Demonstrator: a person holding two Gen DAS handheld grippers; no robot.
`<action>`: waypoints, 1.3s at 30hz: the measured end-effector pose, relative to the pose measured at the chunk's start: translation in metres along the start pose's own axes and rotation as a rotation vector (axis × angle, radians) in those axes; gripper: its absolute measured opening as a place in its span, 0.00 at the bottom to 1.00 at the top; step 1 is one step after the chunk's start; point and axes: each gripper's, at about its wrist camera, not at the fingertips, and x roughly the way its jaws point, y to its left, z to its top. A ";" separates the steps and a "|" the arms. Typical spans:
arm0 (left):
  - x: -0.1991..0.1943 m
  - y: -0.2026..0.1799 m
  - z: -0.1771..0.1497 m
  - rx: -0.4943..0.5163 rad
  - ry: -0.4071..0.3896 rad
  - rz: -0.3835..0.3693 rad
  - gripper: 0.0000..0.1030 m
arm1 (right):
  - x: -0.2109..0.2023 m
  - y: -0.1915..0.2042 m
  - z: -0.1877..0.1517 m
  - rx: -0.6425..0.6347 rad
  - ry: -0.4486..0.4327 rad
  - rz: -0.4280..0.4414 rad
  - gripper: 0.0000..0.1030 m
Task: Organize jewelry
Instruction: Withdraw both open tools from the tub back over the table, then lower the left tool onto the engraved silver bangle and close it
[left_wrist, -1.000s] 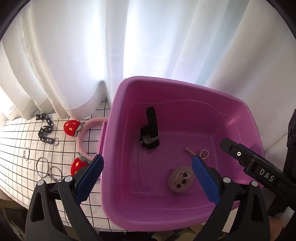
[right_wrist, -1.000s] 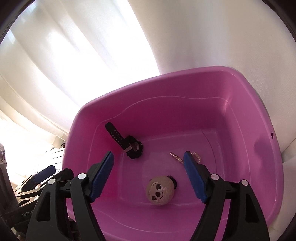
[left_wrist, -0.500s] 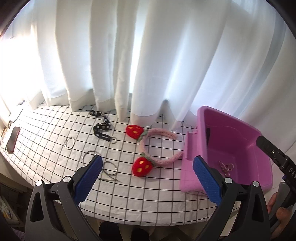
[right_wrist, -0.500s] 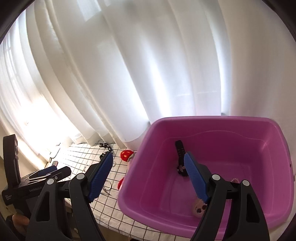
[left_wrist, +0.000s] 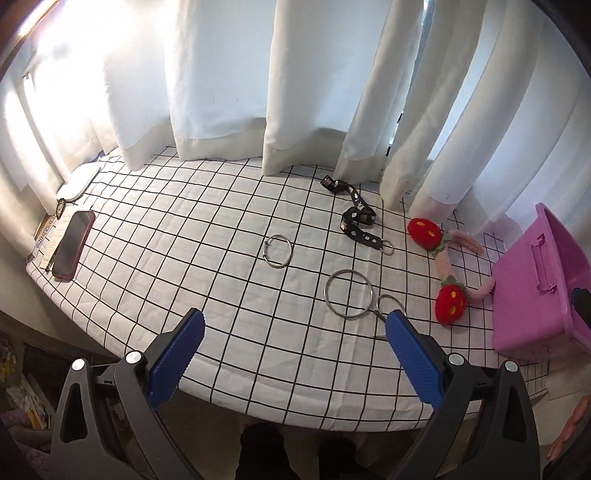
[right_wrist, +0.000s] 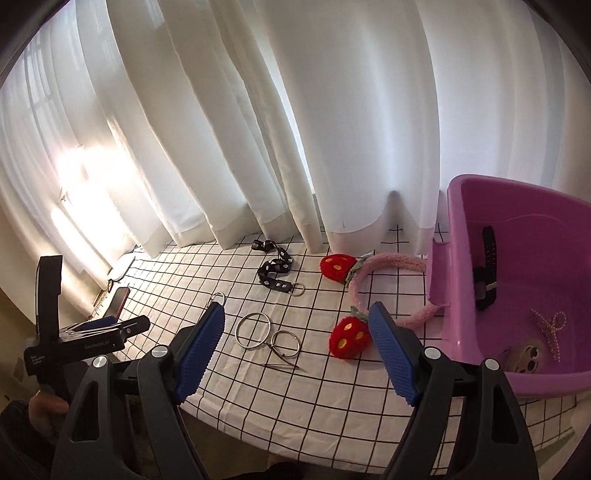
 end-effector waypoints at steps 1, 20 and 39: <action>0.006 0.009 0.002 0.012 0.001 -0.003 0.94 | 0.008 0.007 -0.004 0.011 0.011 -0.025 0.74; 0.133 0.060 0.025 0.113 0.107 -0.064 0.94 | 0.147 0.048 -0.086 0.193 0.201 -0.216 0.74; 0.201 0.041 0.029 0.126 0.071 -0.076 0.94 | 0.211 0.039 -0.105 0.204 0.196 -0.348 0.74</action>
